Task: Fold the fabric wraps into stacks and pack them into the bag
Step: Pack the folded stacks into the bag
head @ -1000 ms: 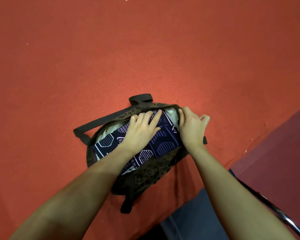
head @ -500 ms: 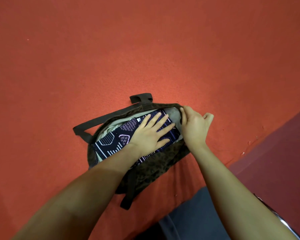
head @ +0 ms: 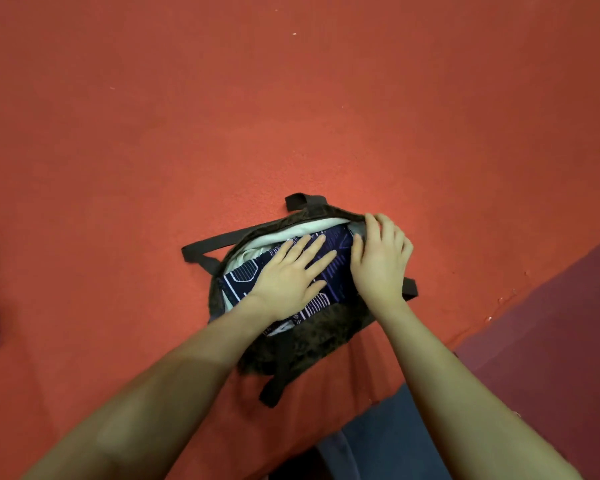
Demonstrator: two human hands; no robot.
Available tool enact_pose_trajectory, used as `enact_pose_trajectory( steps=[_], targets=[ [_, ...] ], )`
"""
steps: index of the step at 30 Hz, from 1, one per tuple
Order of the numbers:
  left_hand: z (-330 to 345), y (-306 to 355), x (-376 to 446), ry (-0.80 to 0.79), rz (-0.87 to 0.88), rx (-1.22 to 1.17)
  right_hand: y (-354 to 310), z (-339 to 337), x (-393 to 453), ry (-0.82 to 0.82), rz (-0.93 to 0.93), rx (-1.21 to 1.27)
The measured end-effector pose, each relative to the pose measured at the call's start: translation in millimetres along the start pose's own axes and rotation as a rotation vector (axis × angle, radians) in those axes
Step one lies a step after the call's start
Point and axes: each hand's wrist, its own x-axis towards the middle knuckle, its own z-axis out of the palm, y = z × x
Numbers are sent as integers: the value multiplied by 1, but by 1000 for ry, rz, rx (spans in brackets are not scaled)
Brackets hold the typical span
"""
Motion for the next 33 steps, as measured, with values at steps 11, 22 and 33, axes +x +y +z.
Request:
enact_pose_trajectory(
  steps=[11,22,33],
  targets=[
    [-25,-95,-157,147,-434,-134,-167,15,-64,-224,-263,157],
    [3,-218,-367,206,-738,-118,-390,51,-163,-396,-630,132],
    [40,-350,-453,129,-825,-97,-539,117,-180,-664,-809,73]
  ],
)
